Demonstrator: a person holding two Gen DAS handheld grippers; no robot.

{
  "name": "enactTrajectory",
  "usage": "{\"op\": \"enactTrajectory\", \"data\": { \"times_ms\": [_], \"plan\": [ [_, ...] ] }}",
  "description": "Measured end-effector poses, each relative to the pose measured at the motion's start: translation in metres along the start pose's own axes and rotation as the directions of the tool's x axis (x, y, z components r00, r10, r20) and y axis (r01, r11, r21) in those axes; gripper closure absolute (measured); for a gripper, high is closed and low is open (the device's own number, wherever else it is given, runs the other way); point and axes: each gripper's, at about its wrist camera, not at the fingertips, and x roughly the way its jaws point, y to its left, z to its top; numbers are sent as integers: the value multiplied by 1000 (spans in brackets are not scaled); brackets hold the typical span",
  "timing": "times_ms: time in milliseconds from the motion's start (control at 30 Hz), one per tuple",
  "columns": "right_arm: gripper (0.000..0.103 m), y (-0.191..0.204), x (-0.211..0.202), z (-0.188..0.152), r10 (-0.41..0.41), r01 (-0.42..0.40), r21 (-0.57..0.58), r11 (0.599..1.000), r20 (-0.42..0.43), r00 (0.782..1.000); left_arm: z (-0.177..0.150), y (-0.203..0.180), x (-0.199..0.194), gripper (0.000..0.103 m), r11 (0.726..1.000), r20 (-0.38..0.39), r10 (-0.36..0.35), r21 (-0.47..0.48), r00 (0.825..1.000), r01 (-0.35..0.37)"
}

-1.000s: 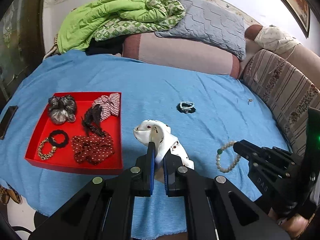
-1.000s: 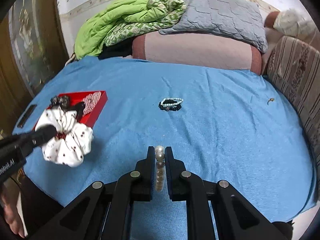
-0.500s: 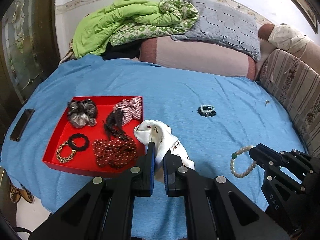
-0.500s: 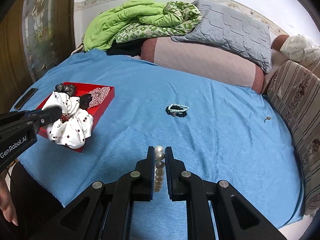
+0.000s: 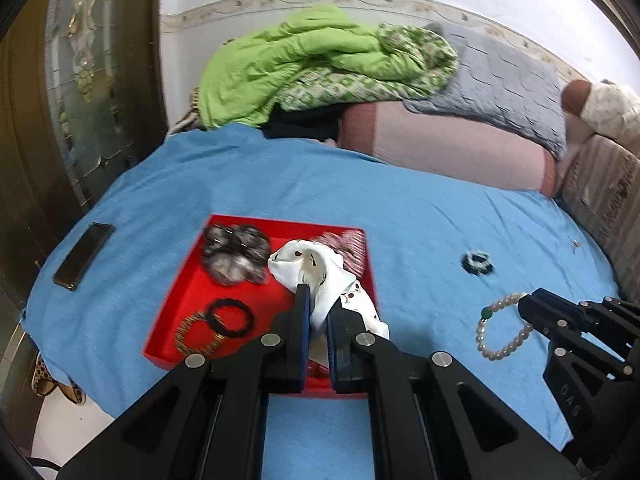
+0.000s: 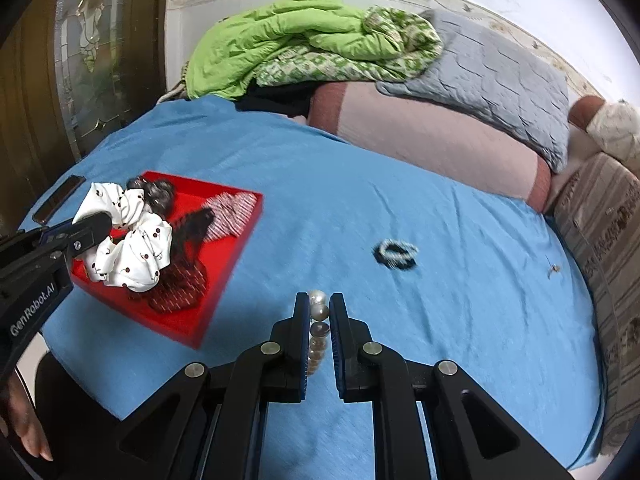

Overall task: Organize jewelry
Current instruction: 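Carry the white scrunchie and pearl bracelet over the red tray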

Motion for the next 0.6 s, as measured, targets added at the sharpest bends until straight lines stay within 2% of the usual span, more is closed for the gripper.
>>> {"op": "enactTrajectory", "data": {
  "times_ms": [333, 600],
  "plan": [
    [92, 50, 8, 50, 101, -98, -57, 994, 65, 993, 33, 65, 21, 96, 998, 45, 52, -39, 998, -50],
    [92, 80, 33, 75, 236, -231, -64, 971, 85, 968, 38, 99, 54, 96, 996, -11, 50, -67, 999, -50]
  ]
}}
